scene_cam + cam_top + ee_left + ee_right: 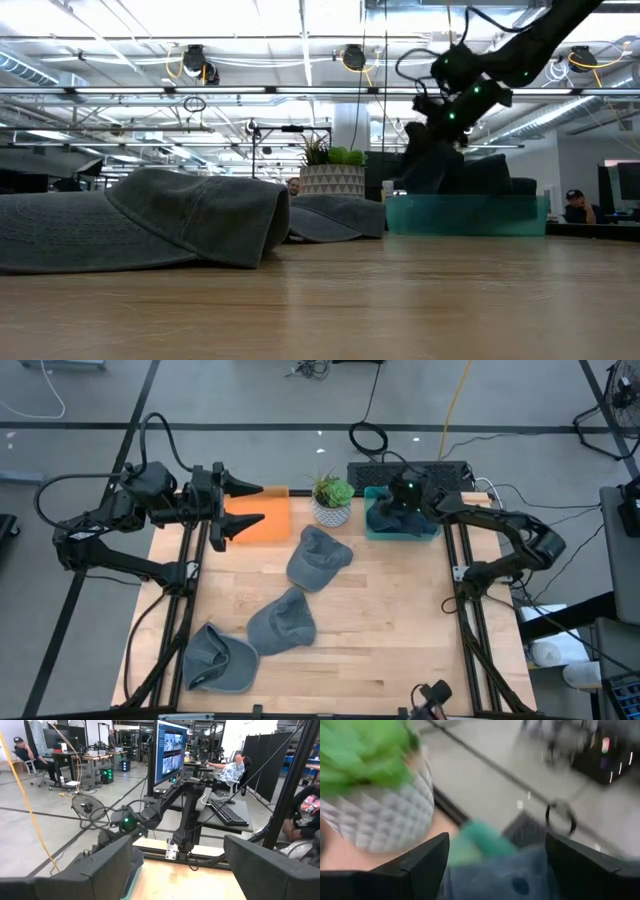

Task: Pick & Place hat
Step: Put the blue cap into the light blue bin

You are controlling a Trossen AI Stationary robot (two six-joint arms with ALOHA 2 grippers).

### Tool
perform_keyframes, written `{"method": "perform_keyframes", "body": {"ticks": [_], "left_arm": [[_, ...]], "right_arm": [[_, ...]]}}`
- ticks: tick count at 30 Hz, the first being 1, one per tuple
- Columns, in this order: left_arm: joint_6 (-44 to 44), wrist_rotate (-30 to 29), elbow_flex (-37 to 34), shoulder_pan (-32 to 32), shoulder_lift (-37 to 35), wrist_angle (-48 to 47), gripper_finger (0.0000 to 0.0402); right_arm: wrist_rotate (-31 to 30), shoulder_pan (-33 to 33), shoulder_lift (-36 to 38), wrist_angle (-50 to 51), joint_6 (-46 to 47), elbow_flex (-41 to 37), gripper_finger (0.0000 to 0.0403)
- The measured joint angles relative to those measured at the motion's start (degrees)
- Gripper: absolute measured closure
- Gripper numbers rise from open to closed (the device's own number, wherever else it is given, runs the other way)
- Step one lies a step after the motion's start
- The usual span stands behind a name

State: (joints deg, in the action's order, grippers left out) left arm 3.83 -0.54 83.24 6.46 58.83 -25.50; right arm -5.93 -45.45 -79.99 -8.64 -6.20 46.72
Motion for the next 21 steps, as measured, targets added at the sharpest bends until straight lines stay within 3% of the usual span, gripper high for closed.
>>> {"method": "perform_keyframes", "body": {"ticks": [4,8,14,21], "left_arm": [[1.19,-0.01,0.00,0.00,0.00,0.00,0.0078],[0.91,-0.02,0.00,0.02,0.00,-0.04,0.0078],[-0.78,-0.06,0.00,0.00,0.00,-0.17,0.0078],[-0.70,-0.06,0.00,0.02,0.00,-0.22,0.0078]], "right_arm": [[0.00,-0.78,0.97,8.31,5.20,-0.28,0.0090],[0.46,-0.83,2.66,10.54,5.42,-2.42,0.0090],[5.06,-1.98,3.02,8.61,8.33,-8.01,0.0090],[9.20,-3.01,3.02,-1.49,6.79,-15.21,0.0090]]}}
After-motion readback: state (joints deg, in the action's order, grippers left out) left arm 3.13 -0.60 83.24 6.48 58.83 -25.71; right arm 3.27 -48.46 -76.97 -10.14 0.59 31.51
